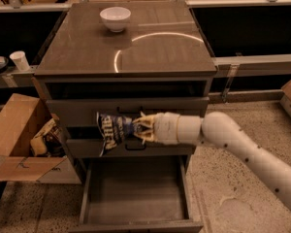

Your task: Pick blue chip bag from bottom drawer and place on counter

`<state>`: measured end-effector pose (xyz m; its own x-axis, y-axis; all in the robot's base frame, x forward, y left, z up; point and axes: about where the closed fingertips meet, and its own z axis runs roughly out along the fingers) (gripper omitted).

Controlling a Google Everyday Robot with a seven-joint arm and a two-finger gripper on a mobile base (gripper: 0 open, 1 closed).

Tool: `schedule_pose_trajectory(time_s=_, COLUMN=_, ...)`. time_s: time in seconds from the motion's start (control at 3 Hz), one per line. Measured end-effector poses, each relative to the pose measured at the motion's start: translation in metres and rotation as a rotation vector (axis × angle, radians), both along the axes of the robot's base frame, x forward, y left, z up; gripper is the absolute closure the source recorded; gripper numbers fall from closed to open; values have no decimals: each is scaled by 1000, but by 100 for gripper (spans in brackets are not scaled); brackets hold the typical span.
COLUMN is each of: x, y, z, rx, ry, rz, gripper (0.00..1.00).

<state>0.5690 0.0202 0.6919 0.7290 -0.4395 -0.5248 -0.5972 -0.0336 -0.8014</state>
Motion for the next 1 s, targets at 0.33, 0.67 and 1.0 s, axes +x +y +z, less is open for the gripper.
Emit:
schedule_pose_trajectory(time_s=0.33, x=25, y=-18, z=49, rx=15, ry=-38, rz=-42, gripper=100)
schedule_pose_trajectory(time_s=0.67, x=29, y=-21, z=53, rx=18, ry=-44, rz=-50, gripper=100)
schedule_pose_trajectory(time_s=1.0, x=40, y=-21, z=72, rx=76, ry=-62, rz=-87, gripper=100)
